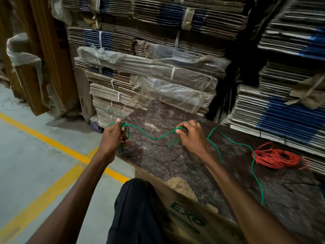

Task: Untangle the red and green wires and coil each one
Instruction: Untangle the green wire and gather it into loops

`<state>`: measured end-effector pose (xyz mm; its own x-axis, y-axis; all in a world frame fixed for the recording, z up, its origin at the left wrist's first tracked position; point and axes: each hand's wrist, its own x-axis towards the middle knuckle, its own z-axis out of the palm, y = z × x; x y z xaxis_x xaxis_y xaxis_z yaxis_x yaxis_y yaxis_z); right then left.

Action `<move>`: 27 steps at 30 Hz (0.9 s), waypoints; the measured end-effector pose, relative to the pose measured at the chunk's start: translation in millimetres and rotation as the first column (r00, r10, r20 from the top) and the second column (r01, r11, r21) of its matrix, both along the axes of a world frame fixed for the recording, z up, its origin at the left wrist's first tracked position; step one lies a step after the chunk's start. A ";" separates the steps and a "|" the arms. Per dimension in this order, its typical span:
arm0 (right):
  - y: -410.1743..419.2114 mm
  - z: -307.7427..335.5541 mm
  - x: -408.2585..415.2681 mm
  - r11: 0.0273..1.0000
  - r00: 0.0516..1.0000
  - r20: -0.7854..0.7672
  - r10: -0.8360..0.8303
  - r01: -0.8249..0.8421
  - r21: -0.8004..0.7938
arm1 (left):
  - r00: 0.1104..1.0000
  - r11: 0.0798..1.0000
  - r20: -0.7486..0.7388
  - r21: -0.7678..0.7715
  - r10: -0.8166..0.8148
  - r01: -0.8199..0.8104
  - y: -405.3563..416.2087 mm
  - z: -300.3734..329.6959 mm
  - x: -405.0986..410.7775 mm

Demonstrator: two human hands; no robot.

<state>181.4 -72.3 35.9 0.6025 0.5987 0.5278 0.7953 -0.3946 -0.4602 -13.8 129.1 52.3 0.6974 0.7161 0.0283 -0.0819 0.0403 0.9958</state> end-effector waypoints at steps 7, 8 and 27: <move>-10.5 -4.0 -3.4 0.988 0.982 -0.181 0.043 -0.016 0.151 | 1.000 1.000 0.008 0.009 -0.013 0.013 -14.5 -0.3 9.9; -11.9 -4.7 -4.1 0.981 0.973 -0.224 0.059 -0.015 0.193 | 1.000 1.000 0.009 0.001 -0.015 0.015 -14.7 -0.8 11.0; -14.6 -24.3 -5.4 0.953 0.926 -0.374 -0.050 0.156 0.260 | 0.999 0.999 -0.034 0.034 -0.018 0.019 -21.6 -3.2 20.6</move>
